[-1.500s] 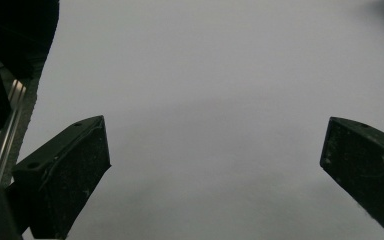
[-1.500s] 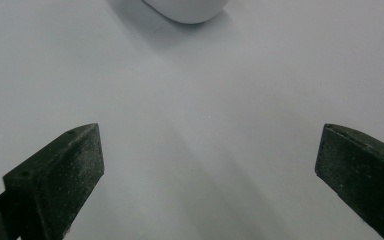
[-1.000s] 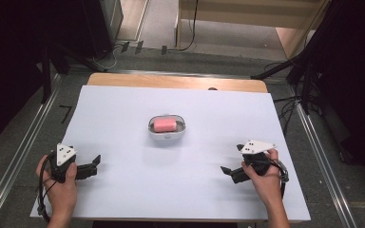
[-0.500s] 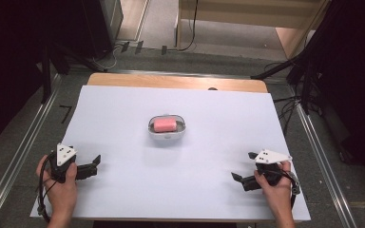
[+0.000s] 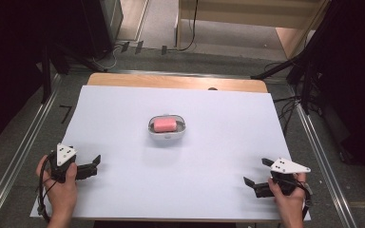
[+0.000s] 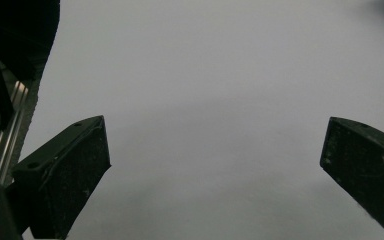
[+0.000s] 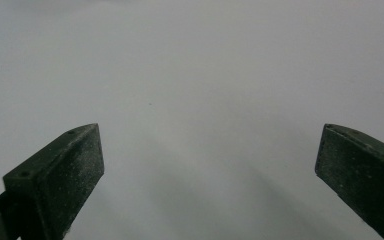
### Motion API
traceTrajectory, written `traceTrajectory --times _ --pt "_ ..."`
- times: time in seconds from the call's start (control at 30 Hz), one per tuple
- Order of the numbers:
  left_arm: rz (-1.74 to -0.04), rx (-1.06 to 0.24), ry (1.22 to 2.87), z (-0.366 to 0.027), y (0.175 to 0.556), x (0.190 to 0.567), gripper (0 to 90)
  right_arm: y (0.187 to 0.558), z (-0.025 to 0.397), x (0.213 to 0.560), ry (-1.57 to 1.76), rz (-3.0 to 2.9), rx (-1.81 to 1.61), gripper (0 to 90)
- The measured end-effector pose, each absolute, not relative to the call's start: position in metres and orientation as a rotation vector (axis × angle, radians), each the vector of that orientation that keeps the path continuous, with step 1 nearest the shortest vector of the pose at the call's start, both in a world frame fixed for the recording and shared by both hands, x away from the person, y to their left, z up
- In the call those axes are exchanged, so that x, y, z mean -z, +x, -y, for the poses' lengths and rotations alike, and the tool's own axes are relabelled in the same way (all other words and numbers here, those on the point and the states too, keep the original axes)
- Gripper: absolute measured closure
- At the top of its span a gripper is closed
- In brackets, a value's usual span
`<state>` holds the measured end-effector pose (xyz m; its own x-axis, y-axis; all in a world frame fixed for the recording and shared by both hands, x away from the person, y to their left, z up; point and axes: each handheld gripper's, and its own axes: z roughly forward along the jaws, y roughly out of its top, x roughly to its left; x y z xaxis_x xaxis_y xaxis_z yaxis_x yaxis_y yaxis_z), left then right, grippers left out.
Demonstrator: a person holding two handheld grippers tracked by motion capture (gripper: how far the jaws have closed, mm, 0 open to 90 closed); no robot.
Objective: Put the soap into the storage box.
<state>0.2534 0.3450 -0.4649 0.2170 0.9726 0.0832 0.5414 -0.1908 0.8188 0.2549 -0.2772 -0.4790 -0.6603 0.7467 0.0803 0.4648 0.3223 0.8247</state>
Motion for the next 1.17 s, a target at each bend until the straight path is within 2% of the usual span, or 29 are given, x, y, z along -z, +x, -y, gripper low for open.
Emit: traceTrajectory --times 0.87,1.17 --pt "-1.407 -0.83 1.824 -0.345 0.253 0.465 0.1 0.228 0.338 0.486 1.261 -2.067 -1.293 0.0" --pt "-1.41 -0.827 1.822 -0.345 0.254 0.465 0.1 0.225 0.34 0.489 1.269 -2.04 -1.315 0.0"
